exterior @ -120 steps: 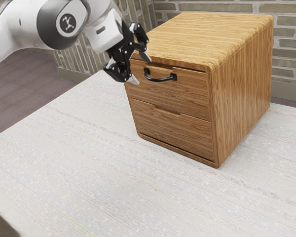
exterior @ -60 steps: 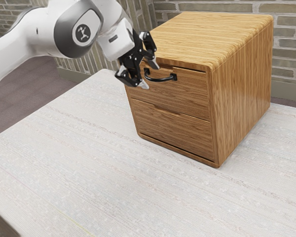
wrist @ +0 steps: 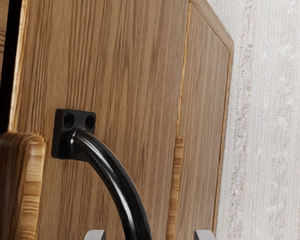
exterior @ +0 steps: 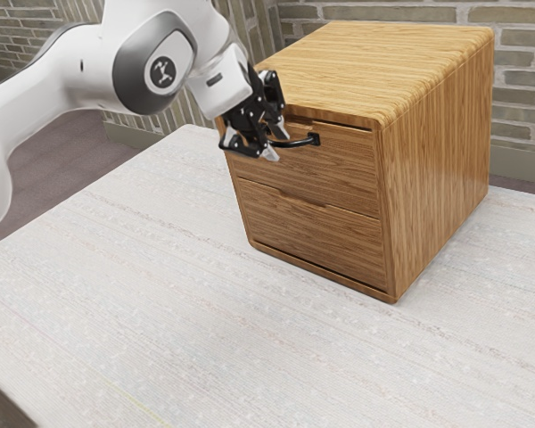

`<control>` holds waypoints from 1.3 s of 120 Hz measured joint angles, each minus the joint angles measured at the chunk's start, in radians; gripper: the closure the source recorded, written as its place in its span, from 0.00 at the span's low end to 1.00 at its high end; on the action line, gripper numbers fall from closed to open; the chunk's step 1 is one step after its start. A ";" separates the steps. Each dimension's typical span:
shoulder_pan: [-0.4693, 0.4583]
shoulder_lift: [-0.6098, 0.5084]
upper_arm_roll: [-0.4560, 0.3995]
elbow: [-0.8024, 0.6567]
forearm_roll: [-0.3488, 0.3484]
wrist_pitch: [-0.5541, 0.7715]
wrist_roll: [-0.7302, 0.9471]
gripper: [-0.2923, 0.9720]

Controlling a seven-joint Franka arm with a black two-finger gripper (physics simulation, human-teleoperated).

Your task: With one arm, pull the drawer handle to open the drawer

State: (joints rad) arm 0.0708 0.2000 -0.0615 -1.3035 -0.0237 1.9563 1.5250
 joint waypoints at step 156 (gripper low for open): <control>0.009 -0.290 -0.005 -0.381 -0.008 0.085 -0.012 0.76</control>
State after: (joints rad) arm 0.0797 -0.0902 -0.0666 -1.6846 -0.0321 2.0408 1.5125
